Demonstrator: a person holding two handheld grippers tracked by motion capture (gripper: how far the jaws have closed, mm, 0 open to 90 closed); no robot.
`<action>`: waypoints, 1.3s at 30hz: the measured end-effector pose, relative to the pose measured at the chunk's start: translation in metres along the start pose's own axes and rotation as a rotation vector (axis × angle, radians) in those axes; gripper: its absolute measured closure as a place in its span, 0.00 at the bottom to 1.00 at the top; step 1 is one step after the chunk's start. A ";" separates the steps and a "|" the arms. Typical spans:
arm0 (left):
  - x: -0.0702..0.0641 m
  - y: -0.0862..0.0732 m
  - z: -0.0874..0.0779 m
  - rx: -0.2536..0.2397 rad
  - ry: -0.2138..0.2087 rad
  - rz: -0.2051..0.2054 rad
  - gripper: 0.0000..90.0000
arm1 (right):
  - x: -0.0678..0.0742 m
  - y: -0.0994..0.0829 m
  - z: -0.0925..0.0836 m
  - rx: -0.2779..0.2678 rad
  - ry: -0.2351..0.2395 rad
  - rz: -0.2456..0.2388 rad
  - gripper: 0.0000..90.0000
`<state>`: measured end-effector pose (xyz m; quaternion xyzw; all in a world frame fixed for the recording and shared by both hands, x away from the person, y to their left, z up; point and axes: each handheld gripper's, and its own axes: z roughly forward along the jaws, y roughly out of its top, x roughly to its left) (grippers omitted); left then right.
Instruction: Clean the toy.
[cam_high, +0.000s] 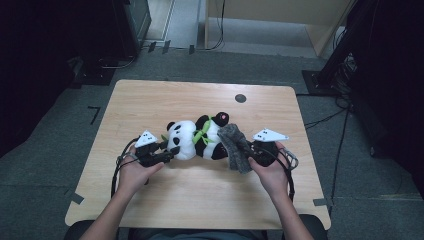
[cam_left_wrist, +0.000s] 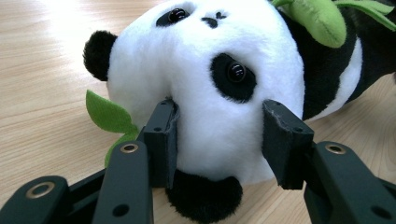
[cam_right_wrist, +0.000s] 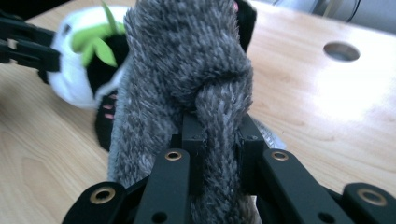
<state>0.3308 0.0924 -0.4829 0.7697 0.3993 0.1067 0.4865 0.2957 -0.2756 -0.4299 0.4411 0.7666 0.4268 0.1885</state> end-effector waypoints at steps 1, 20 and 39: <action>0.000 0.000 0.000 -0.001 0.000 0.002 0.57 | -0.002 -0.001 0.004 0.014 0.002 0.003 0.88; 0.003 0.000 0.000 -0.024 -0.010 -0.007 0.57 | -0.058 -0.003 0.000 0.037 -0.101 0.113 0.89; 0.006 0.002 0.000 -0.014 -0.029 -0.011 0.56 | -0.118 -0.006 0.020 0.093 -0.175 0.212 0.89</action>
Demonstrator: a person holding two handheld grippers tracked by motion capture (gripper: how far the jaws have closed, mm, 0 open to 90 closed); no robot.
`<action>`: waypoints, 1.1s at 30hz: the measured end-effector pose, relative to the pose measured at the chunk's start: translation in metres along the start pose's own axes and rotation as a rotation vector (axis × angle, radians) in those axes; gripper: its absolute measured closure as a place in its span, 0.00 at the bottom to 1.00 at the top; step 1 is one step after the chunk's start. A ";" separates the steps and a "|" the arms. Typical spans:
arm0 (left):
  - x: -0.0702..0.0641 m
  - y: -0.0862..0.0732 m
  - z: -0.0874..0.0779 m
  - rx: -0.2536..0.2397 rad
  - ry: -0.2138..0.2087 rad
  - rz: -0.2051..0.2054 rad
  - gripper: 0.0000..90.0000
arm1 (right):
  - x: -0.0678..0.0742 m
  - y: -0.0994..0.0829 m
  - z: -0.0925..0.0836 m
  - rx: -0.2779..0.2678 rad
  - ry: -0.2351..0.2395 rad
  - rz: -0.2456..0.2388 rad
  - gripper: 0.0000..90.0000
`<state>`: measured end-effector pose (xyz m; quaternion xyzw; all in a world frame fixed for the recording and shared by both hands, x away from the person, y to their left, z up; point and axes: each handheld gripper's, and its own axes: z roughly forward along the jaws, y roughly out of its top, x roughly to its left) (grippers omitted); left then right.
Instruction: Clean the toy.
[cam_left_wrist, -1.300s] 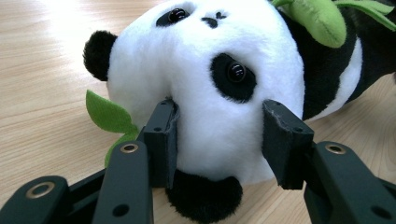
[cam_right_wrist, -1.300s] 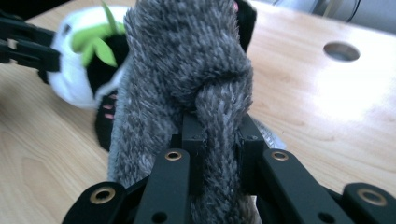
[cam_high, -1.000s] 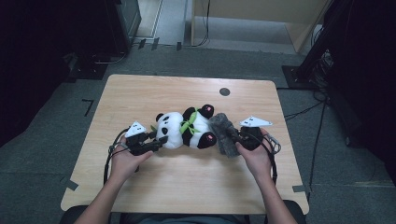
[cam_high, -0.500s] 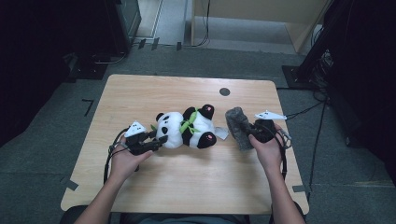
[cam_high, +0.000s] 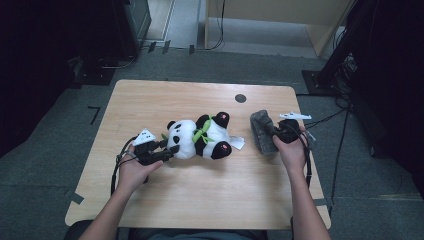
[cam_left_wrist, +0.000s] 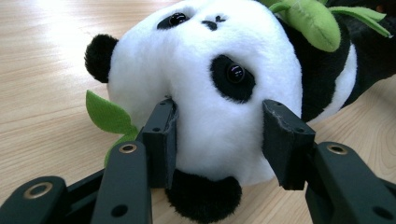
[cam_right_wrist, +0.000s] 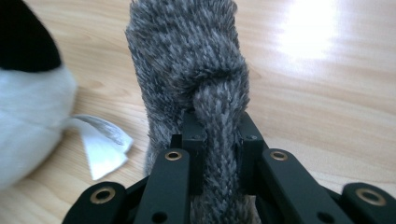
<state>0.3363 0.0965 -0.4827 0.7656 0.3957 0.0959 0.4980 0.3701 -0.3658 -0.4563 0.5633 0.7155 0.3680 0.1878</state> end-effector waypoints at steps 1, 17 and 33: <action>0.000 0.000 0.000 0.000 0.001 0.003 0.56 | -0.002 -0.001 0.003 0.009 -0.002 0.000 0.89; 0.003 0.000 0.001 -0.006 -0.012 0.004 0.52 | -0.010 -0.011 0.026 0.047 0.003 -0.008 0.79; 0.002 0.003 -0.004 -0.001 -0.018 0.021 0.44 | 0.007 -0.010 0.000 -0.022 0.013 -0.097 0.46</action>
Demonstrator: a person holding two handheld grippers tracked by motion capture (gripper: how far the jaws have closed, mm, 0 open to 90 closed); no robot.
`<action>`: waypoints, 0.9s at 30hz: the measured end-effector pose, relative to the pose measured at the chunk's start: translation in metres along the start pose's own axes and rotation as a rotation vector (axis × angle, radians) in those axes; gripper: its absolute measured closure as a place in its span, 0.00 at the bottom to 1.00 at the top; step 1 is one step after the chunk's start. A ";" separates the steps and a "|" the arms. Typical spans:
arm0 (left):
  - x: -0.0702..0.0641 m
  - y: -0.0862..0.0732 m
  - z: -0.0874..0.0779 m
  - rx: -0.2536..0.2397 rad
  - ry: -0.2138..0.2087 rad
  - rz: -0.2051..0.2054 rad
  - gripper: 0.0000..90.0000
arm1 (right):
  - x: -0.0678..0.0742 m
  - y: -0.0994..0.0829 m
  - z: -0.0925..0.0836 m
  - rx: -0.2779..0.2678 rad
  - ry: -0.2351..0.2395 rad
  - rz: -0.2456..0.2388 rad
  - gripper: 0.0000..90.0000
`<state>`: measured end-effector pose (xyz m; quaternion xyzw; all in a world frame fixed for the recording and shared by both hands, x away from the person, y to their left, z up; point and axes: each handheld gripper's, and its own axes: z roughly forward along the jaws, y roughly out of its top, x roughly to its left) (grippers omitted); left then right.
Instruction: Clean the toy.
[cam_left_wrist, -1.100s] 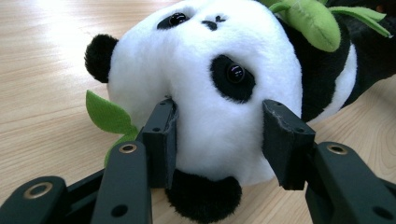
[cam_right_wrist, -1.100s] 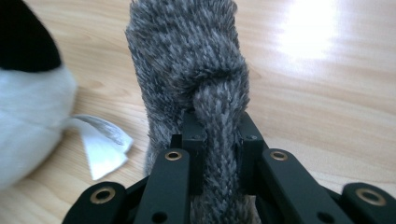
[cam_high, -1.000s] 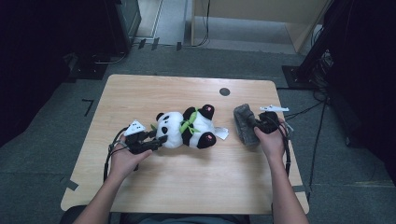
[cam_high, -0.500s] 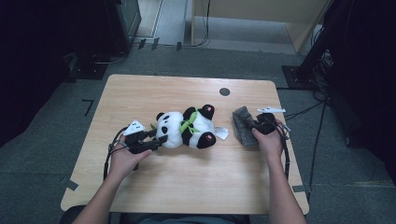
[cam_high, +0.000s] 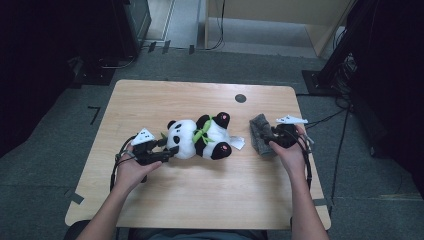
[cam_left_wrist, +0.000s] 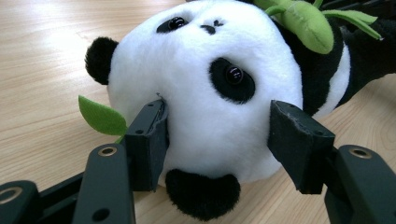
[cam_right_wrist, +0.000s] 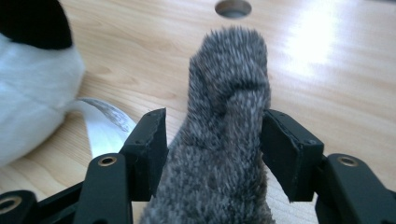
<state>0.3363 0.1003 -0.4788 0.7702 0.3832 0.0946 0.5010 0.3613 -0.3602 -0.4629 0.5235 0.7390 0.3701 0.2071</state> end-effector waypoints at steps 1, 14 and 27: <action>0.000 0.001 -0.001 -0.001 0.002 0.003 0.44 | 0.001 0.000 -0.002 -0.008 0.002 -0.007 0.46; -0.001 0.003 -0.009 0.019 -0.028 0.014 0.41 | 0.046 -0.002 -0.015 -0.045 0.102 -0.055 0.45; -0.005 -0.005 -0.011 0.051 -0.033 0.035 0.41 | 0.087 -0.002 -0.035 -0.074 0.223 -0.114 0.43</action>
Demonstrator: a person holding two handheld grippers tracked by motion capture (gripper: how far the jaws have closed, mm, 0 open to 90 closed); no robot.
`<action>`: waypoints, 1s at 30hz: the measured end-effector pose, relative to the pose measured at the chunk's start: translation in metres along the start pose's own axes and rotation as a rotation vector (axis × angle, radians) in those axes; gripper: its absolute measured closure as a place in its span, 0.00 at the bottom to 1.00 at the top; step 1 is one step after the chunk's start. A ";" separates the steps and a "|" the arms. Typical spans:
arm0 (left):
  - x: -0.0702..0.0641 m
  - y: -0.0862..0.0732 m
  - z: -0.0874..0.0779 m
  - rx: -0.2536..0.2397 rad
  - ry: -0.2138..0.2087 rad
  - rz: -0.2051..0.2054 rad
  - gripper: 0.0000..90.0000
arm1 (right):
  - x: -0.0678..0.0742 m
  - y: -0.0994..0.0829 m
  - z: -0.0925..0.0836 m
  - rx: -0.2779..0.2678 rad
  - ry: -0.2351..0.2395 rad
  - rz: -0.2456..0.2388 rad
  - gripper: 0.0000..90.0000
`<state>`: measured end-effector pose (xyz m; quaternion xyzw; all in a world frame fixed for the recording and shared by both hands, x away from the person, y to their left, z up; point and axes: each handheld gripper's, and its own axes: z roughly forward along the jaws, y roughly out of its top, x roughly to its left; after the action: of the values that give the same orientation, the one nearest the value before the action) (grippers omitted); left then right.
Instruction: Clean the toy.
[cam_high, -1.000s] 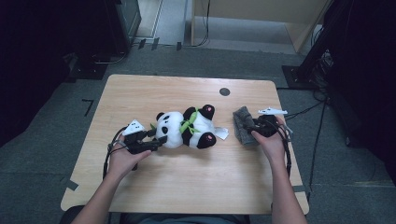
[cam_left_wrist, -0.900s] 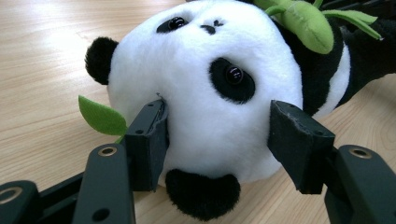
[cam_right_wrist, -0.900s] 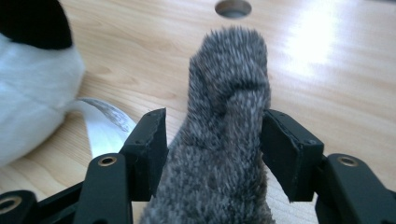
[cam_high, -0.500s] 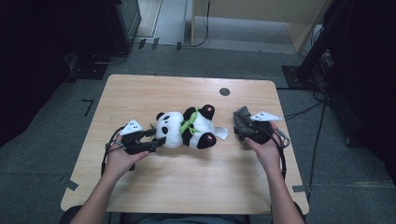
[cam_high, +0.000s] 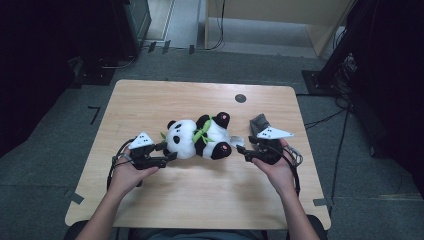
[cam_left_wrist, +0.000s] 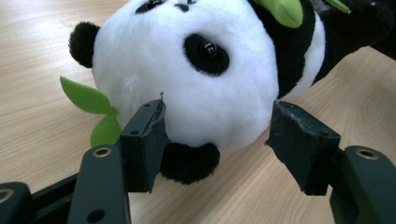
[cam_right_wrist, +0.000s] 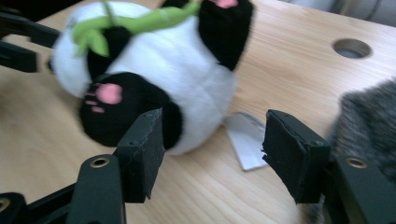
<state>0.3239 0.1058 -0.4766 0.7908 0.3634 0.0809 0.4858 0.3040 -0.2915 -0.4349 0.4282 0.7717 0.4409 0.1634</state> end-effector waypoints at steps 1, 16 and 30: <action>0.000 0.000 0.000 -0.001 0.000 -0.001 0.41 | 0.004 0.002 0.000 -0.004 0.015 -0.009 0.44; 0.004 0.004 0.003 -0.002 0.007 -0.022 0.47 | 0.037 0.003 0.024 0.039 0.115 -0.085 0.40; 0.006 0.005 0.006 -0.018 0.023 -0.056 0.51 | 0.044 -0.002 0.048 0.055 0.080 -0.114 0.42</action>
<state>0.3334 0.1042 -0.4774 0.7750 0.3903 0.0796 0.4907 0.3078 -0.2306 -0.4583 0.3700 0.8126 0.4262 0.1452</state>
